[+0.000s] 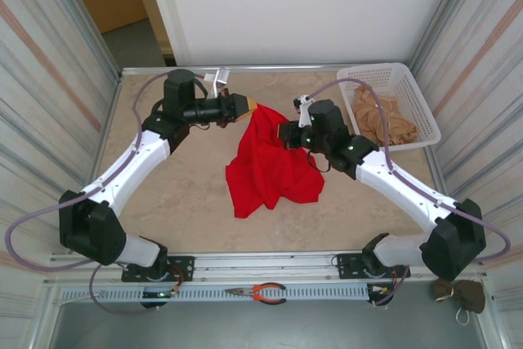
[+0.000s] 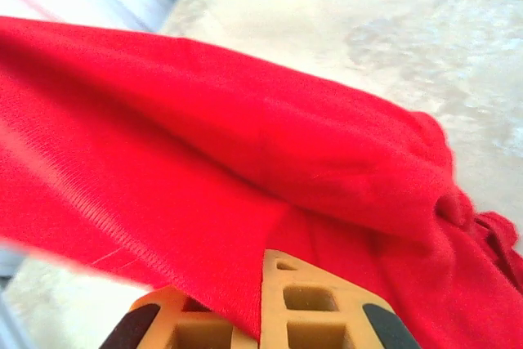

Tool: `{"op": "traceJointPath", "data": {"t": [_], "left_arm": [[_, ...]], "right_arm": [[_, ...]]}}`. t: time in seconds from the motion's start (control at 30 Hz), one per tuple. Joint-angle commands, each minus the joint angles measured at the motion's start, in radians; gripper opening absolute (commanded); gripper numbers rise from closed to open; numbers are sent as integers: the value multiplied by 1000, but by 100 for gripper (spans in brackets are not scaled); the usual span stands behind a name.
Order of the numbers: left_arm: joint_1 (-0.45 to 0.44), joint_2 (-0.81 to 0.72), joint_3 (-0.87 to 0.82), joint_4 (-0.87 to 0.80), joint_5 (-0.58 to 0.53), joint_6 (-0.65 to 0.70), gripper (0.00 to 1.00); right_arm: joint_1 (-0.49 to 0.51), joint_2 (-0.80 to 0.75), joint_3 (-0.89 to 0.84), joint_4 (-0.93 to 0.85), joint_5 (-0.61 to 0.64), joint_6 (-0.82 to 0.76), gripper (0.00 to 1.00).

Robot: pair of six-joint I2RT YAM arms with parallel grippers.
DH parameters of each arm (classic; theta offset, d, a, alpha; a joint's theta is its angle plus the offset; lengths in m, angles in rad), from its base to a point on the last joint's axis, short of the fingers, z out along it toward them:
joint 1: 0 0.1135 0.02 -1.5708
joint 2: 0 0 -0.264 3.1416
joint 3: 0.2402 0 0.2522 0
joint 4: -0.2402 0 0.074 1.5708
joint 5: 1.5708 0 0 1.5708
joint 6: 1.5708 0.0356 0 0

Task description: Fold the inside-out t-shirt

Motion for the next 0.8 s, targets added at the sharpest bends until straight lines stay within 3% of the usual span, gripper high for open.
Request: {"op": "traceJointPath", "data": {"t": [0.0, 0.07, 0.17, 0.23, 0.3, 0.5, 0.63, 0.77], "left_arm": [[56, 64, 31, 8, 6, 5, 0], [79, 133, 73, 23, 23, 13, 0], [92, 203, 117, 56, 40, 9, 35], [92, 204, 100, 82, 36, -1, 49], [91, 160, 37, 113, 20, -9, 56], [42, -118, -226, 95, -113, 27, 56], [-102, -280, -344, -16, -314, 127, 49], [-243, -331, -398, -51, -486, 228, 44]], "right_arm": [[-17, -81, -49, 92, -244, -29, 0], [-30, -116, -93, 176, -372, -16, 0], [-57, -124, -132, 269, -480, 20, 0], [-74, -117, -144, 303, -501, 45, 0], [-85, -113, -148, 312, -498, 52, 0], [-113, -95, -159, 324, -476, 76, 0], [-121, -89, -170, 325, -454, 84, 0], [-129, -93, -177, 323, -437, 94, 0]]}}
